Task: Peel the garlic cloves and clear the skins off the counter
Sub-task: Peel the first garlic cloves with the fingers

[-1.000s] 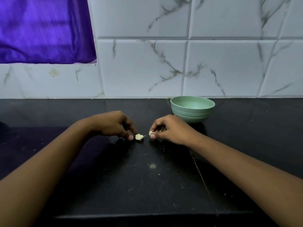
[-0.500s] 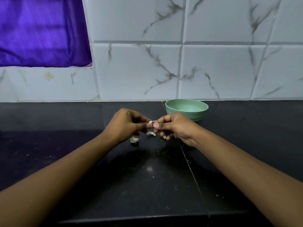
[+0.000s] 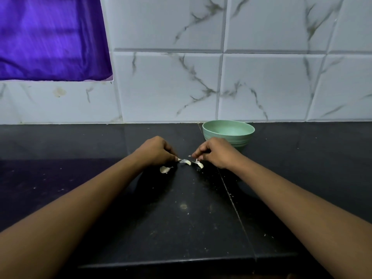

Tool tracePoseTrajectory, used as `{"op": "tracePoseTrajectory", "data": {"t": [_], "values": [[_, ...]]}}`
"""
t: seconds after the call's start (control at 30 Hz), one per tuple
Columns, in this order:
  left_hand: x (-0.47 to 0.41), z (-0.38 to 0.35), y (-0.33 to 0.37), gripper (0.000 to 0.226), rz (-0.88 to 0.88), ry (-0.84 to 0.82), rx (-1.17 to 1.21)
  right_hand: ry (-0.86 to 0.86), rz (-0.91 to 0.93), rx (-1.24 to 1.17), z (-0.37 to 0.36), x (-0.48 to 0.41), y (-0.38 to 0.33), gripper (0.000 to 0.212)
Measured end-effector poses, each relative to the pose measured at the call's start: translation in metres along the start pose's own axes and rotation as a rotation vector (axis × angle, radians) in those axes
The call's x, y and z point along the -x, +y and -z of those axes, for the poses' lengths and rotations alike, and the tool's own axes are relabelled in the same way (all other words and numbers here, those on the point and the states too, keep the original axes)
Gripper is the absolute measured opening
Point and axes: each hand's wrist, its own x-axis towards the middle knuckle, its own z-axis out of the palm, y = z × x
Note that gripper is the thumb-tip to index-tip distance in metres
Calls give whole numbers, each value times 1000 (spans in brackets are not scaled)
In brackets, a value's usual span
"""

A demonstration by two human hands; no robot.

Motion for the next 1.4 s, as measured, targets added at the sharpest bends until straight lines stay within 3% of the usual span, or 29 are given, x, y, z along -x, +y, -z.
{"op": "tracePoseTrajectory", "data": {"t": [0.13,0.27,0.37,0.53,0.77,0.93,1.1,1.27,1.4], "values": [[7,16,-4,17,26,0,148,80,7,-8,7,5,-7,28],[19,43,-15,14,22,-7,173,102,143,4,-3,14,-35,20],[26,53,-22,7,58,-121,67,-5,257,90,-22,15,-52,23],[32,49,-17,5,102,-364,-19,-130,278,162,-41,11,-51,30],[35,34,-9,12,51,-373,237,70,193,-155,-30,17,-47,13],[35,17,-1,7,28,-293,476,133,142,-271,-18,18,-39,24],[36,14,1,4,-6,-213,480,86,94,-336,-17,20,-36,28],[35,9,2,6,-46,-135,418,-89,-52,-682,-14,23,-41,12],[33,8,2,8,-84,-79,309,-168,-150,-900,-8,25,-40,17]]}}
